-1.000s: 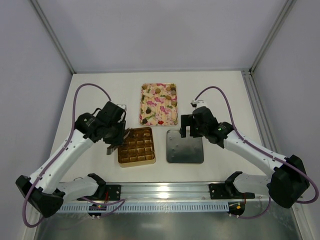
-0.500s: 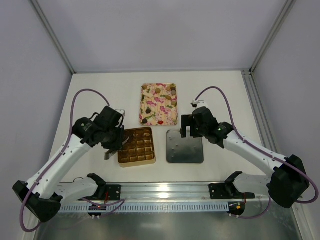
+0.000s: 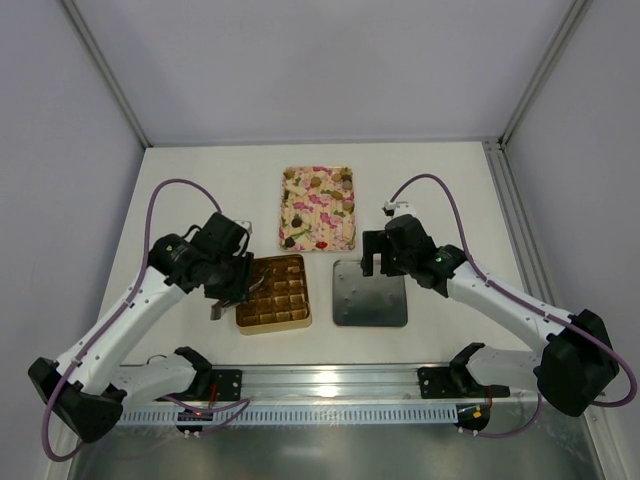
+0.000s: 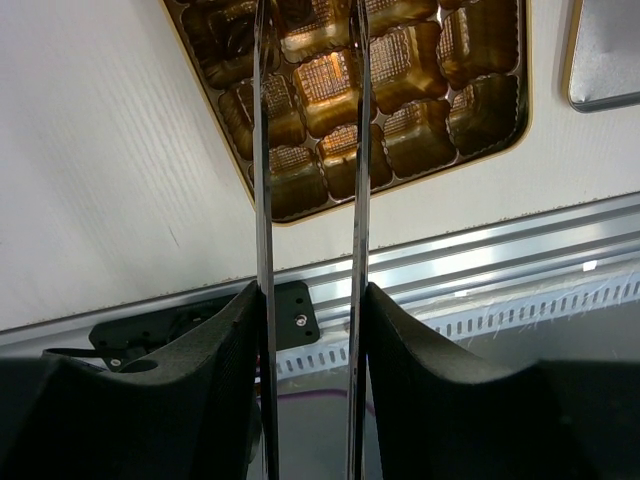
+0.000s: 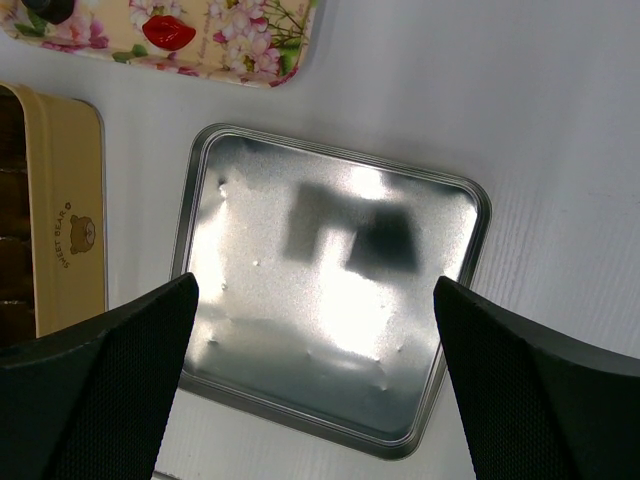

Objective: Pack the chocolate

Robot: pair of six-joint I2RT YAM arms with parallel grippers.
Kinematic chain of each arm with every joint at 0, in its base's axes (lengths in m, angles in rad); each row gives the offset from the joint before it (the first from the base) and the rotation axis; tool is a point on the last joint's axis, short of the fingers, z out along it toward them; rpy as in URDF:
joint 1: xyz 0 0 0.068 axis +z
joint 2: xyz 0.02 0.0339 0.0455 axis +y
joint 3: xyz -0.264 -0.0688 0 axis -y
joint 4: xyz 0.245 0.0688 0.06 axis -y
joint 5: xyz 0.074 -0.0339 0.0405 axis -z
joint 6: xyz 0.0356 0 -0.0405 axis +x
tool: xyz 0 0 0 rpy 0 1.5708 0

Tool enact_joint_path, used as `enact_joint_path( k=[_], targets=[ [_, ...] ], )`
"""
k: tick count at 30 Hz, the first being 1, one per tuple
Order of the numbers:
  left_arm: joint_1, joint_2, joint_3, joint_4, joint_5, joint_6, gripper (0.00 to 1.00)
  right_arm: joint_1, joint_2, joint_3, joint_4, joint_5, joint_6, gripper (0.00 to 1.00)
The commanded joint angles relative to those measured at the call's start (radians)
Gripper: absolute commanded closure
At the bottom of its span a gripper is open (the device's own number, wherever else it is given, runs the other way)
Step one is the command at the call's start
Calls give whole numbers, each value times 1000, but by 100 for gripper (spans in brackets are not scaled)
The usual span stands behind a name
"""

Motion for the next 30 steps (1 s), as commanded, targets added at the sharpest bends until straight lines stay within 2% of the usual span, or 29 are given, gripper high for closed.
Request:
enact_joint_path(
  k=[1,6,13,20,30],
  targets=[
    [2,8,48,5,0,-4,57,-4,-16,2,23,15,3,0],
    [2,22,124,2,-5,-3,56,-4,-18,11,15,18,-3,0],
    [4,125,271,35,-31,10,55,-13,-18,44,-11,28,-26,0],
    [12,338,449,138,-49,45,55,-45,-47,60,-39,6,-40,0],
    [67,764,759,219,-92,103,55,-65,-90,65,-68,-29,-52,0]
  ],
)
